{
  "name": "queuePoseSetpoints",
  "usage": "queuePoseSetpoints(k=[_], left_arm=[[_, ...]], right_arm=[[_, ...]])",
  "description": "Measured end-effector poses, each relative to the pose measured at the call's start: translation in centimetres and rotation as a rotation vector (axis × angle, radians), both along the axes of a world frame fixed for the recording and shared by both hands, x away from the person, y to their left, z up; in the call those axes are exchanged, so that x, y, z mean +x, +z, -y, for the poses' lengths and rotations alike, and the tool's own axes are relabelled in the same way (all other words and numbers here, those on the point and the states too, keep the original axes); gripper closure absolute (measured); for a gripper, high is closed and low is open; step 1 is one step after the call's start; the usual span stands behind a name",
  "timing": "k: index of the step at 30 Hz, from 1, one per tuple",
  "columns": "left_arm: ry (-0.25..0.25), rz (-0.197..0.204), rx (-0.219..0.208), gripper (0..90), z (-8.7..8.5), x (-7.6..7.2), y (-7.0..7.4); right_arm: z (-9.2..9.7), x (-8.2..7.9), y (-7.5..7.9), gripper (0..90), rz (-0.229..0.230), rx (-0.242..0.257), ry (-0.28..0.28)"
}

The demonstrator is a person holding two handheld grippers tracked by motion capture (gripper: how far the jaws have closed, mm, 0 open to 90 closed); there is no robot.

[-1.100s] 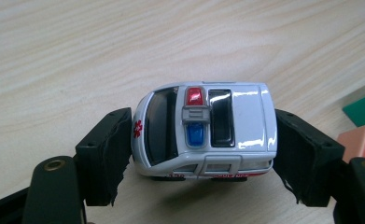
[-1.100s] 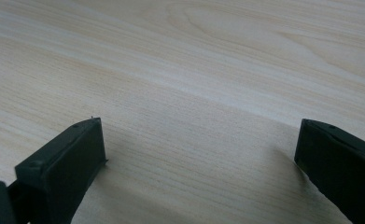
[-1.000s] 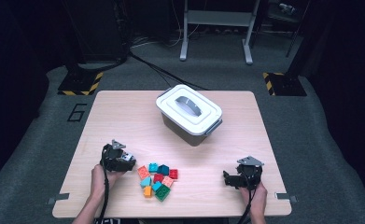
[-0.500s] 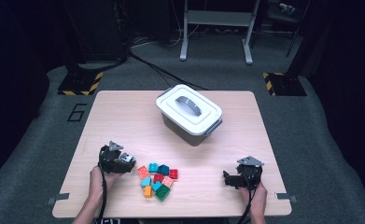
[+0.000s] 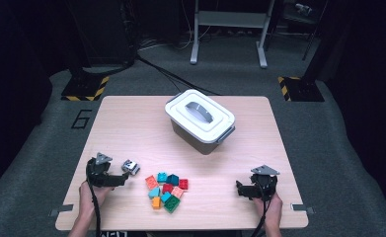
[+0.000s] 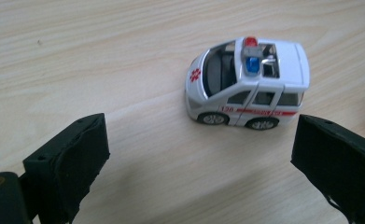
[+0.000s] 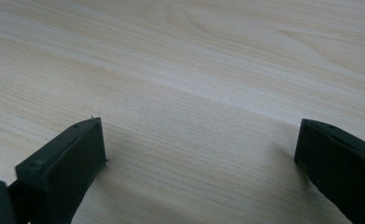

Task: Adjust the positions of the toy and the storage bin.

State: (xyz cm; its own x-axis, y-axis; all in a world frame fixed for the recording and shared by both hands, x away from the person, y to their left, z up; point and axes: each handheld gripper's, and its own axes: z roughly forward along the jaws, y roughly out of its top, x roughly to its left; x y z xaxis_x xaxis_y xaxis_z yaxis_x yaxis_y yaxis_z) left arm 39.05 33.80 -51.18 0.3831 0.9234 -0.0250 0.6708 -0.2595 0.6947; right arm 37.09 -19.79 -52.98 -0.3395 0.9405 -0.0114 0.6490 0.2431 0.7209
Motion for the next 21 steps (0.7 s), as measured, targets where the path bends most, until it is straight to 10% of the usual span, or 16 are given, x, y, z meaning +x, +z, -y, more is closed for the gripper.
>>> queuePoseSetpoints(k=[21], left_arm=[[-0.032,0.047,0.008,0.0,-0.4,-1.3,-2.0]], right_arm=[[0.0,-0.1,0.0,1.0,-0.011,0.008,-0.010]])
